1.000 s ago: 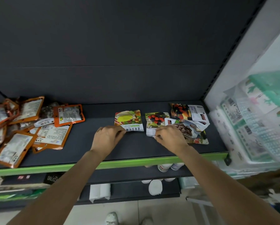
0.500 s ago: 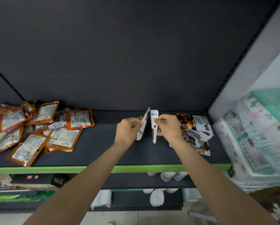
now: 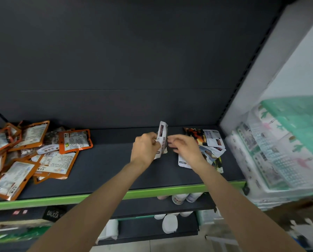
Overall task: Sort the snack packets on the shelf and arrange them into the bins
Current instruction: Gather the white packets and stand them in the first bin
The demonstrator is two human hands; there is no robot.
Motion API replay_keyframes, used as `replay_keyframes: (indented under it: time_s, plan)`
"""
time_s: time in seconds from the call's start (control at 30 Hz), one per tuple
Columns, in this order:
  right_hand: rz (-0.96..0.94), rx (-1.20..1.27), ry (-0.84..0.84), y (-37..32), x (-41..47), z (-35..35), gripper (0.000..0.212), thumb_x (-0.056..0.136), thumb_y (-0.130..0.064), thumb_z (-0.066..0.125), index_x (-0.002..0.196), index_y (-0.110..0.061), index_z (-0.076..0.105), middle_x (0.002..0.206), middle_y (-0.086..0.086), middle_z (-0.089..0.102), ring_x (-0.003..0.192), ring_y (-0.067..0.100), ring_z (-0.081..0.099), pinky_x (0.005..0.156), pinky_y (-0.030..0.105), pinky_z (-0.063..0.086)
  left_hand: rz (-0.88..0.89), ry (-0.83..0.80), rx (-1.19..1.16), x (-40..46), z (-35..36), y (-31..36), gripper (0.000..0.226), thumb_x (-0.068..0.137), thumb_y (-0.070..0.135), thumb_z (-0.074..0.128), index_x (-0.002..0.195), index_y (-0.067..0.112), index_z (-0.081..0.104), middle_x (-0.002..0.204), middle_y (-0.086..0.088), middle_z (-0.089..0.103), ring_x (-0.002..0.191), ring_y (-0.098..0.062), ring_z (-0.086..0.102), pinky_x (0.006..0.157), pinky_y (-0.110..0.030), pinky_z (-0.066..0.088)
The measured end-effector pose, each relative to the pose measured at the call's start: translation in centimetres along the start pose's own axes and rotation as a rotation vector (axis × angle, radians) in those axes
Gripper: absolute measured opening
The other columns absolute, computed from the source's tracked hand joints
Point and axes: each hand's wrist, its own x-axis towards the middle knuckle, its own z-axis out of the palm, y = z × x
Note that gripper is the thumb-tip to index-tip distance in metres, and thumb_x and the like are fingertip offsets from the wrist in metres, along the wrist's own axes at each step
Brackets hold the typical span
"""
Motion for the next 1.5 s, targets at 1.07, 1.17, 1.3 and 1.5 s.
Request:
replay_keyframes:
  time_s: [1.07,1.17,1.3,1.5]
  plan:
    - [-0.230,-0.311,0.213,-9.7,-3.0,3.4,0.011,0.086,-0.009,0.060,0.080,-0.012,0.069,0.079,-0.004,0.067,0.070,0.003,0.060,0.054,0.012,0.042,0.148,0.393,0.217,-4.5,-16.4,-5.7,0.016,0.094,0.015,0.055,0.101,0.019,0.068,0.085,-0.004,0.072,0.073,-0.023,0.064,0.056,-0.036,0.049]
    - [-0.270,-0.318,0.138,-12.2,-4.0,8.7,0.011,0.085,-0.008,0.059,0.080,-0.012,0.067,0.078,-0.004,0.067,0.069,0.002,0.061,0.054,0.018,0.045,0.114,0.469,0.242,-6.5,-20.9,-8.6,0.016,0.092,0.012,0.057,0.102,0.016,0.070,0.085,-0.009,0.072,0.075,-0.030,0.064,0.058,-0.038,0.049]
    - [-0.349,-0.323,0.080,-15.3,-6.4,16.9,0.013,0.083,-0.007,0.058,0.077,-0.013,0.067,0.075,-0.004,0.068,0.074,0.013,0.065,0.065,0.034,0.051,0.056,0.551,0.232,-9.8,-27.0,-13.0,0.018,0.091,0.011,0.057,0.104,0.015,0.069,0.087,-0.012,0.072,0.079,-0.033,0.065,0.062,-0.040,0.051]
    - [-0.431,-0.341,0.010,-20.2,-11.4,30.4,0.012,0.086,-0.010,0.060,0.080,-0.015,0.069,0.078,-0.004,0.069,0.076,0.022,0.065,0.068,0.040,0.053,-0.045,0.610,0.284,-15.3,-37.1,-20.8,0.020,0.094,0.018,0.054,0.109,0.020,0.067,0.091,-0.013,0.071,0.087,-0.037,0.062,0.067,-0.039,0.047]
